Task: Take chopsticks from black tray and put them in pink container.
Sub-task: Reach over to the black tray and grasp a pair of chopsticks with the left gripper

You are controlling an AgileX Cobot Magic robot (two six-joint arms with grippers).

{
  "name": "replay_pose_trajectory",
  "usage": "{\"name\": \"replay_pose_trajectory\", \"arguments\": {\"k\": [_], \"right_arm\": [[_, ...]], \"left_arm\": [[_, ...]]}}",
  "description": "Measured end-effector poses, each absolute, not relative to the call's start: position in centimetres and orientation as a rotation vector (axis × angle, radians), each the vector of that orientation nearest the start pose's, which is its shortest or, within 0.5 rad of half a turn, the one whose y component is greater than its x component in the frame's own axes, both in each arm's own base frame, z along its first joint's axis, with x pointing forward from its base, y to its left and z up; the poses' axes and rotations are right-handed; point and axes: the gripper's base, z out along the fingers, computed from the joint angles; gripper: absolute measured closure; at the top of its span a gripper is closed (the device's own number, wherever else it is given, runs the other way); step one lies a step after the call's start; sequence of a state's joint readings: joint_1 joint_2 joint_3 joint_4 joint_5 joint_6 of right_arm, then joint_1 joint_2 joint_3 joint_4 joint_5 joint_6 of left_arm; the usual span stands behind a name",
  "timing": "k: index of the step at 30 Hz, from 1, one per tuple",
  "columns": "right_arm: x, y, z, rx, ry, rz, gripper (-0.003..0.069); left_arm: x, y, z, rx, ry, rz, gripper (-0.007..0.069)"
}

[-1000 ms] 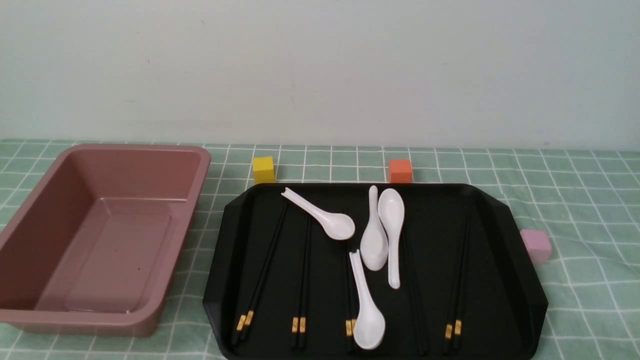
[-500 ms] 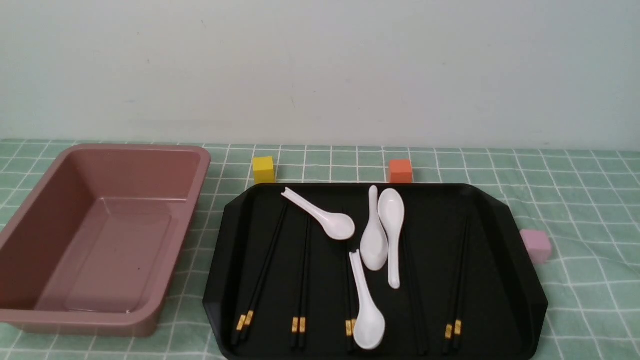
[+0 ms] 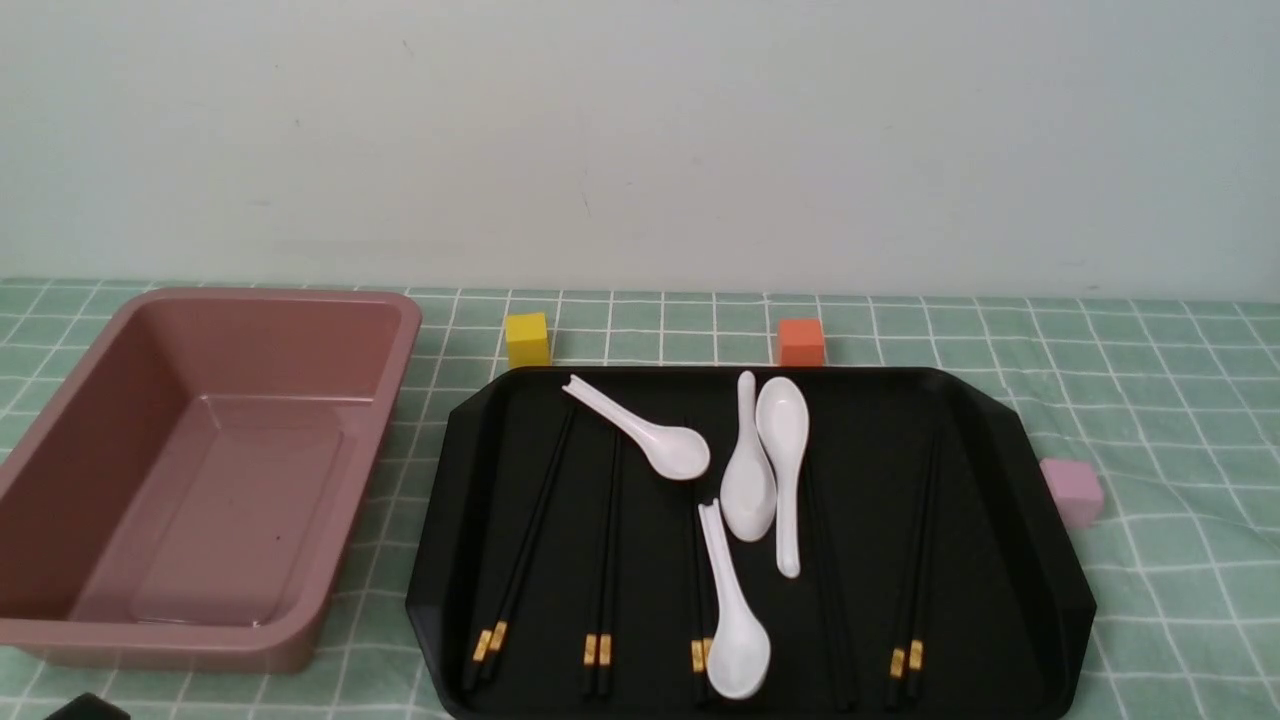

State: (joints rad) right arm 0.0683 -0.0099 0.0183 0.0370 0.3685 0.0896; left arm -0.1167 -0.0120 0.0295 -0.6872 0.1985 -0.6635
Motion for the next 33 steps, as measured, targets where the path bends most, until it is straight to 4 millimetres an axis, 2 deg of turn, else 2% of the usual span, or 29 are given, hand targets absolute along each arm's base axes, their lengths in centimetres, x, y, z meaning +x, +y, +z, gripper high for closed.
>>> {"name": "replay_pose_trajectory", "arguments": {"k": [6,13,16,20,22,23,25,29,31,32,33], "right_arm": [[5.2,0.5,17.4,0.043,1.862,0.146,0.0419],[5.2,0.5,17.4,0.043,1.862,0.146,0.0419],[5.2,0.5,17.4,0.043,1.862,0.146,0.0419],[5.2,0.5,17.4,0.043,1.862,0.146,0.0419],[5.2,0.5,17.4,0.043,1.862,0.146,0.0419],[5.2,0.5,17.4,0.043,1.862,0.146,0.0419],[5.2,0.5,17.4,0.043,1.862,0.146,0.0419],[5.2,0.5,17.4,0.043,1.862,0.146,0.0419],[5.2,0.5,17.4,0.043,1.862,0.146,0.0419],[5.2,0.5,17.4,0.043,1.862,0.146,0.0419],[5.2,0.5,17.4,0.043,1.862,0.146,0.0419]], "left_arm": [[5.4,-1.7,19.7,-1.191,1.343,-1.458,0.0386],[5.6,-0.9,20.4,-1.263,1.175,-1.505,0.0407],[5.2,-0.8,22.9,-1.12,1.165,-1.455,0.0484],[3.7,-0.9,28.9,-0.775,1.172,-1.272,0.0638],[4.2,-1.6,31.6,-0.648,1.283,-1.181,0.0637],[4.7,-1.9,32.3,-0.616,1.34,-1.154,0.0637],[6.8,-3.4,33.0,-0.523,1.6,-1.108,0.0637],[11.8,-5.5,31.9,-0.417,2.147,-1.016,0.0637],[14.9,-6.2,30.3,-0.318,2.477,-0.91,0.0637],[15.9,-6.4,29.8,-0.278,2.587,-0.887,0.0637],[17.8,-6.6,29.0,-0.241,2.7,-0.858,0.0637]]}}
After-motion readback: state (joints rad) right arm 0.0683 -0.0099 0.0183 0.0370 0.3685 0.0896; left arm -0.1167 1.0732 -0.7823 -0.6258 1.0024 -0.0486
